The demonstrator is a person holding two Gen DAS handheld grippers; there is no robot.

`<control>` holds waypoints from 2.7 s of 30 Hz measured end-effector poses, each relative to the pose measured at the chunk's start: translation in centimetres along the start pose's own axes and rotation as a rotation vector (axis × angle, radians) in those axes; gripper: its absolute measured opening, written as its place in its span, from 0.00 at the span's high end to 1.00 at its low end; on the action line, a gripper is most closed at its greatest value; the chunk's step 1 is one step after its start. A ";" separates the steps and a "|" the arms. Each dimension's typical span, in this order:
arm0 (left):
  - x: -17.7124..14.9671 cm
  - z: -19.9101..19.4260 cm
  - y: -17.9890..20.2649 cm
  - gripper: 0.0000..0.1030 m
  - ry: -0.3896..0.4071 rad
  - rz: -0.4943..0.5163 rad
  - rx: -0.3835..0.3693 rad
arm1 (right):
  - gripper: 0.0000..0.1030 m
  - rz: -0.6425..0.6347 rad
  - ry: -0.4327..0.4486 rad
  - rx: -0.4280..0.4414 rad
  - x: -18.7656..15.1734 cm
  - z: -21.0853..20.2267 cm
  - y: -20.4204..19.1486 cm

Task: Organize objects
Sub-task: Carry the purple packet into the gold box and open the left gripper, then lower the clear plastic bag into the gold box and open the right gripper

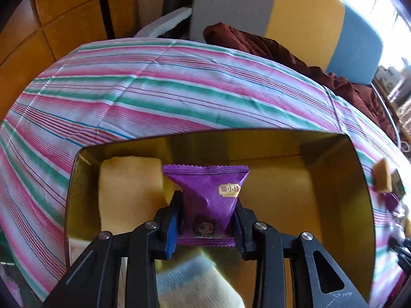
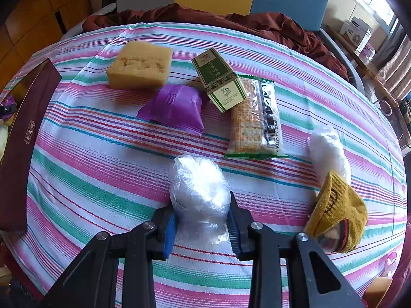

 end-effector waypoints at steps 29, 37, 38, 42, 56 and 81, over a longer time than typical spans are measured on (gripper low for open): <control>-8.9 -17.2 0.4 0.42 0.268 0.018 -0.096 | 0.67 0.025 0.005 -0.036 0.0 0.2 0.1; -10.9 -18.3 -3.1 0.37 0.275 -0.078 -0.064 | 0.68 0.061 0.075 0.028 3.0 -3.4 -4.2; -11.0 -18.4 -3.6 0.37 0.276 -0.092 -0.057 | 0.68 0.050 0.099 0.048 3.9 -4.3 -5.4; -11.8 -18.8 -5.0 0.37 0.287 -0.123 -0.043 | 0.68 0.005 0.169 0.162 7.3 -7.1 -11.2; -12.4 -18.7 -5.7 0.30 0.287 -0.146 -0.086 | 0.67 -0.117 0.028 0.376 11.0 -1.9 -32.9; -12.8 -18.3 -5.2 0.25 0.280 -0.106 -0.044 | 0.27 -0.042 0.106 0.465 10.1 -4.8 -31.1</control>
Point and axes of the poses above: each gripper's, at about its wrist camera, not at the fingertips, and z roughly the way its jaws point, y to its right, x to its top, the point moved 9 cm from there along z, roughly the way its jaws point, and after that the axes turned 10 degrees about y, right-handed, at the moved point
